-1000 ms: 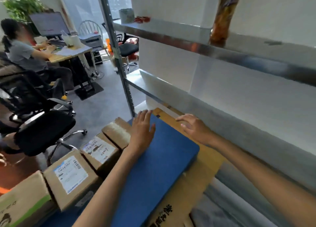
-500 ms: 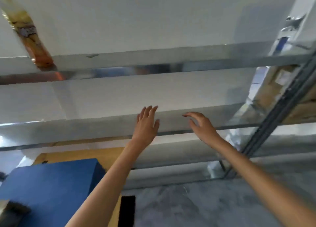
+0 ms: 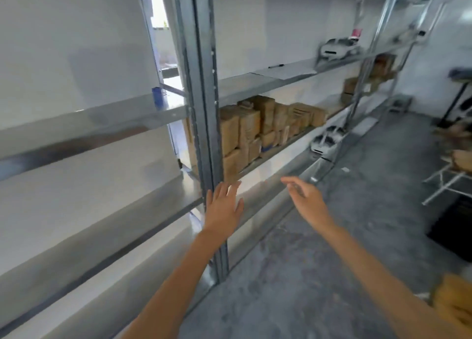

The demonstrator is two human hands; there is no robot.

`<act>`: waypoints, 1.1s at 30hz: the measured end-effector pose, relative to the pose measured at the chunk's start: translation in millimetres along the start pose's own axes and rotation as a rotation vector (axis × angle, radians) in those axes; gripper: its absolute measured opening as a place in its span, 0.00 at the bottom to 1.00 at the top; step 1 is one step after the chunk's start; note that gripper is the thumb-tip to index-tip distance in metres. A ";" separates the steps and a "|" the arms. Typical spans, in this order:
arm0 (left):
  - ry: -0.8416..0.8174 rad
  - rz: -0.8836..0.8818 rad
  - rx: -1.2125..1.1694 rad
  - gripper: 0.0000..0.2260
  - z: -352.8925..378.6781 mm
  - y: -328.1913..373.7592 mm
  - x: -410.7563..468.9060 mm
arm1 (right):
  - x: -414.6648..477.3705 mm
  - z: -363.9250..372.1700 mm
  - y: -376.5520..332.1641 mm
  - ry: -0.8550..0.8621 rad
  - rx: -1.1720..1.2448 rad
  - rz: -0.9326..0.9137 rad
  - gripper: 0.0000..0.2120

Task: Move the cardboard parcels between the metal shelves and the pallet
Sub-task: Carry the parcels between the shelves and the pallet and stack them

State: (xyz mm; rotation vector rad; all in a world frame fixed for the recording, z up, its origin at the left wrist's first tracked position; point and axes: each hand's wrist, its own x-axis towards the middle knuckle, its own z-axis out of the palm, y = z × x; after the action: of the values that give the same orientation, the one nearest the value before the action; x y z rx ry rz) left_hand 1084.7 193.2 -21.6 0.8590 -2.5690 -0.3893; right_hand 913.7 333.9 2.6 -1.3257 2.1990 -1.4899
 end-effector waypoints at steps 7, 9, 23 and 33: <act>-0.079 0.043 -0.040 0.20 55.4 52.3 71.9 | 33.3 -77.4 71.6 0.077 -0.017 0.097 0.11; -0.099 0.054 -0.037 0.20 67.0 59.1 92.9 | 47.3 -89.7 88.1 0.076 -0.038 0.099 0.12; -0.098 0.000 -0.028 0.21 159.7 117.0 310.9 | 225.4 -193.7 222.3 0.083 -0.238 0.137 0.12; -0.097 -0.086 -0.028 0.20 206.2 146.7 413.4 | 338.0 -238.8 299.1 0.004 -0.208 0.166 0.12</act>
State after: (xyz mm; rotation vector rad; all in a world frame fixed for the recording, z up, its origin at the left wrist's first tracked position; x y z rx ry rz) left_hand 614.2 76.9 -29.9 0.9643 -2.6141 -0.5033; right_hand 407.3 271.8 -18.0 -1.1601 2.4539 -1.2354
